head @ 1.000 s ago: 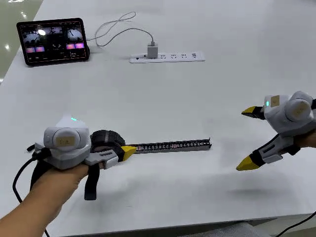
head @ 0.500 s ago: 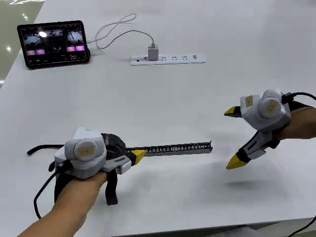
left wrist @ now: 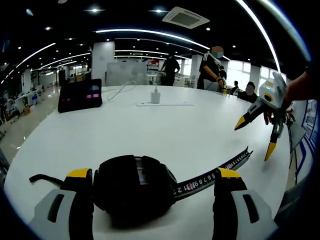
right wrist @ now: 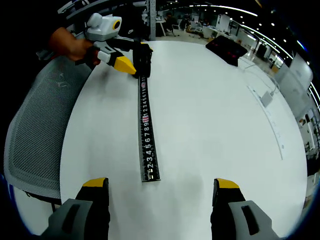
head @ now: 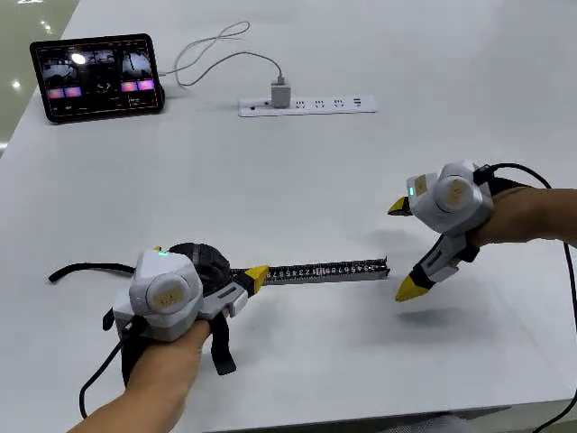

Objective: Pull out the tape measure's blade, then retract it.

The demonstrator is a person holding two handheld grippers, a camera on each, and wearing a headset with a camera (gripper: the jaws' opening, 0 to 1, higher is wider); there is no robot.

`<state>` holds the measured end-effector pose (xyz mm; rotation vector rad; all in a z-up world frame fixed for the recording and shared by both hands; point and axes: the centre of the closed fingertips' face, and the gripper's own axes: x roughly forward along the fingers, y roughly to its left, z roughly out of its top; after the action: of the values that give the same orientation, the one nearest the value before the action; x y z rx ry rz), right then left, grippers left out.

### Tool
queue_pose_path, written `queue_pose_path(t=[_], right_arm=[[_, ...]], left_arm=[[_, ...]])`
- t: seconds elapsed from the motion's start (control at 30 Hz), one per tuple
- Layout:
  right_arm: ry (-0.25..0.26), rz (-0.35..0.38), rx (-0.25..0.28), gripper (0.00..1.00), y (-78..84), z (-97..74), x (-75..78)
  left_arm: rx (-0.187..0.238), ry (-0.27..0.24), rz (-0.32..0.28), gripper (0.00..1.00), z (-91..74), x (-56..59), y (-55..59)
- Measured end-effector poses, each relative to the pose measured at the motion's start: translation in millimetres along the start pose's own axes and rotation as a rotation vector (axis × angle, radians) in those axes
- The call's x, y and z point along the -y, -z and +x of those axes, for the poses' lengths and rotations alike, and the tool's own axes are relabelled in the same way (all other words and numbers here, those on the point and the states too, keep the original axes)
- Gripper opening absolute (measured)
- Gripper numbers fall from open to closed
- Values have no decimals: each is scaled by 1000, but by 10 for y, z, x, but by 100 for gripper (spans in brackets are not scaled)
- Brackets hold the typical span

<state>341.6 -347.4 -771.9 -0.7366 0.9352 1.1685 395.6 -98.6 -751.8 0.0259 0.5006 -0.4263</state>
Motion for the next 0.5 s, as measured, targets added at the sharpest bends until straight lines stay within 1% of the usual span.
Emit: queue_pose_path(t=[0.17,0.23,0.37,0.5], right_arm=[[-14,-31,-2,72,14,51,-11],[-20,-29,-5,69,23,68,-24],[-22,-33,-16,58,47,91,-40],[-22,-41,-10,50,27,105,-51]], left_arm=[[-5,-4,5,99,-7,9,54],[-7,-8,8,99,-14,11,64],[-6,-21,8,99,-17,-13,65],[-5,-32,9,99,-19,-45,59]])
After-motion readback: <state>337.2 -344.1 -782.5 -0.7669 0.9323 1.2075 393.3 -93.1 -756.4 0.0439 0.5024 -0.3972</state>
